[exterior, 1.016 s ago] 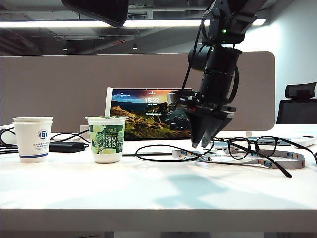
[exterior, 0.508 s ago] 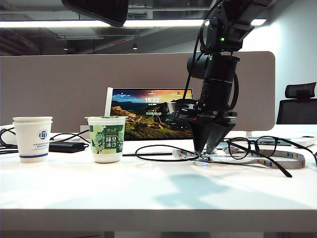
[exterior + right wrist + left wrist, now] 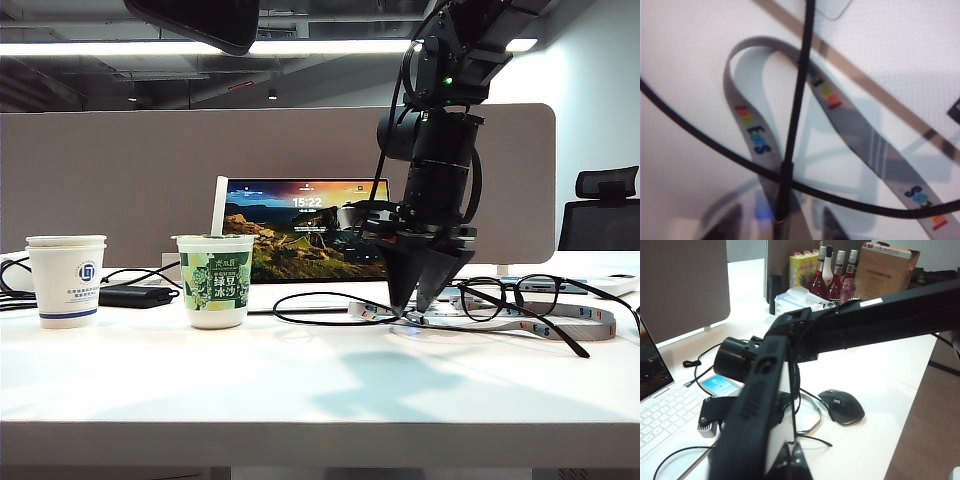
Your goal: Pick up the black phone, pick up the charger plug, insert the charger plug into the phone's charging port, and finally place the connected phone back on the desk.
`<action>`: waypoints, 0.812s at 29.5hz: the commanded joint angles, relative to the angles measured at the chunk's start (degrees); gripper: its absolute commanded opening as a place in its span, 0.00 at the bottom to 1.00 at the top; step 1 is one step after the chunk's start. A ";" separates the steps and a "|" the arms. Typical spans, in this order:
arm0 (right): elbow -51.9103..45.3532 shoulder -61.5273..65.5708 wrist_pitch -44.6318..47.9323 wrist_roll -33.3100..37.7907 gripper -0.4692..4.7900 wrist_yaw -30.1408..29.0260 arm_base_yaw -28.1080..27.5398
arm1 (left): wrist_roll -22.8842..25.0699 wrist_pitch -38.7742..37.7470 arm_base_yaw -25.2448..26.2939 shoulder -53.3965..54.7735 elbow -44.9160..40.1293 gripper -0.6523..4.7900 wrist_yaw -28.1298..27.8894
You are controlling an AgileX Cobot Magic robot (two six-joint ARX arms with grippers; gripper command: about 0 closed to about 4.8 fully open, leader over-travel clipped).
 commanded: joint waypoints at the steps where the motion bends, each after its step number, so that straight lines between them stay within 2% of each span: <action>1: 0.11 -0.09 -0.31 -0.68 0.51 -0.46 0.13 | -0.09 2.03 0.00 -0.37 0.42 0.11 0.24; 17: 0.17 0.74 0.79 -0.66 0.46 0.35 0.26 | -0.11 2.01 0.00 -0.35 0.42 0.11 0.24; 18: 0.15 0.74 0.81 -0.68 0.44 0.37 0.26 | -0.09 2.01 0.00 -0.37 0.42 0.11 0.24; 22: 0.17 0.74 0.81 -0.72 0.08 0.26 0.35 | -0.09 1.97 0.00 -0.37 0.42 0.11 0.24; 24: 0.17 0.74 0.79 -0.72 0.08 0.15 0.37 | -0.09 1.92 0.00 -0.37 0.42 0.11 0.24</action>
